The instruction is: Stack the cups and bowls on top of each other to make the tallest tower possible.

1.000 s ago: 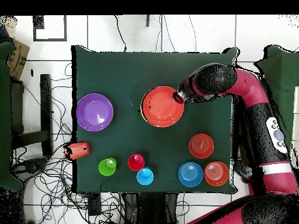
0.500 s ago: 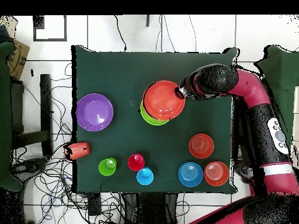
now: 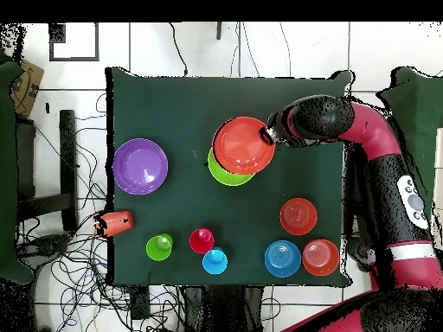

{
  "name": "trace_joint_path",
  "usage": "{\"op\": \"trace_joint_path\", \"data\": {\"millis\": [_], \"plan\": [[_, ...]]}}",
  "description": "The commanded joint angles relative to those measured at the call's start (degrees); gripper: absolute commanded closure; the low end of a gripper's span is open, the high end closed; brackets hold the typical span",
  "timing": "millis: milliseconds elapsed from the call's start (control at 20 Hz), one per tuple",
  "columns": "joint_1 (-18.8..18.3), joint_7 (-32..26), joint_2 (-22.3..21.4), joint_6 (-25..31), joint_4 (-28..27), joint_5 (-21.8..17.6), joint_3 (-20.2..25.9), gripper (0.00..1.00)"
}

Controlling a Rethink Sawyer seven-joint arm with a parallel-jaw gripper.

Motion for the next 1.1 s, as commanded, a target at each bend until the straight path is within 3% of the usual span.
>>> {"op": "trace_joint_path", "data": {"millis": [50,350,1100], "plan": [[1.93,-9.47,0.98,1.18,3.44,-1.54,-2.34,1.00],[3.10,-9.69,0.59,4.89,3.17,-1.76,-3.78,1.00],[2.51,-9.60,0.90,4.18,4.68,-1.12,-3.76,1.00]]}}
